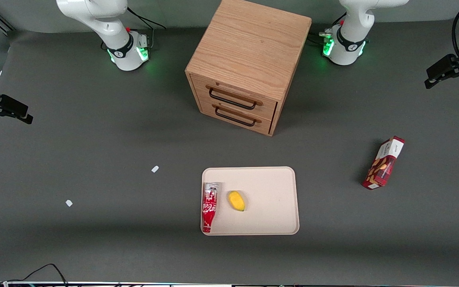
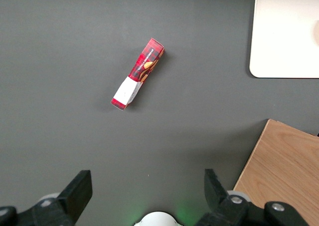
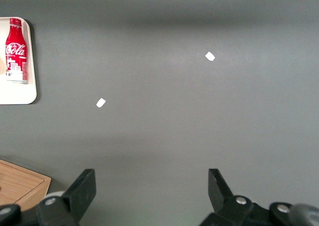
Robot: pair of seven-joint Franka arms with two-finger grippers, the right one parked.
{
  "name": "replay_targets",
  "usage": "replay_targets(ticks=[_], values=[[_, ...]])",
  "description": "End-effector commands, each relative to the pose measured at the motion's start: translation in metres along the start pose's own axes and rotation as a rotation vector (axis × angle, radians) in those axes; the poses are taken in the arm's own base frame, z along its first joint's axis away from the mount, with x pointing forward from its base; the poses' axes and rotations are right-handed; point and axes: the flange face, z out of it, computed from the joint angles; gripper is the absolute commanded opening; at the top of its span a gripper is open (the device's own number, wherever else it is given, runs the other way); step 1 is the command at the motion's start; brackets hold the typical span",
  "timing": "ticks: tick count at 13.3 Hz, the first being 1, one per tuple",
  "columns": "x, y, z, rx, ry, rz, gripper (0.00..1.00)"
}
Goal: Place red cookie box on tray
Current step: 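Move the left gripper down over the red plaid cookie box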
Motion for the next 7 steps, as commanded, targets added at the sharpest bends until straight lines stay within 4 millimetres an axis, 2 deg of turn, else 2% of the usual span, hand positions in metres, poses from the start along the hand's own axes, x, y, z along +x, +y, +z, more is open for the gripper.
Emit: replay_targets(ticks=[1, 4, 7], values=[[-0.004, 0.001, -0.002, 0.015, -0.007, -0.008, 1.0], [0.001, 0.003, 0.005, 0.016, -0.018, 0.001, 1.0], [0.014, 0.004, 0.03, 0.017, -0.048, 0.042, 1.0]])
